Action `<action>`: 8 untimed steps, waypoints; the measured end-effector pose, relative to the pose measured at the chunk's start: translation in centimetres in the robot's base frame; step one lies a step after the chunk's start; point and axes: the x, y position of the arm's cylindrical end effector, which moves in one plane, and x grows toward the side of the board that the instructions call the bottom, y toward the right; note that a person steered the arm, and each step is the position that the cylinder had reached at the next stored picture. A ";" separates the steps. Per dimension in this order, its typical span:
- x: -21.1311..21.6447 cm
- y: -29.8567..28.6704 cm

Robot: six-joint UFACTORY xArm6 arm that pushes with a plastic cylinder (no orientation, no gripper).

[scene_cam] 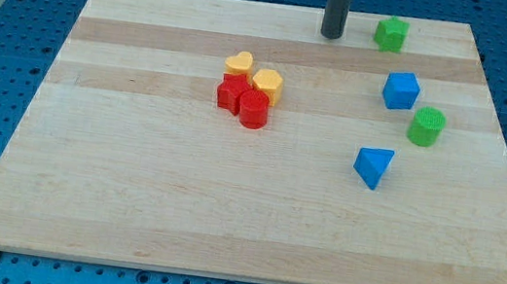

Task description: Nudge the green star a bit down

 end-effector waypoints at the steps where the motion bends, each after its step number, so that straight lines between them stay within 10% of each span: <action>1: -3.4 0.6; 8: -1.2 8.4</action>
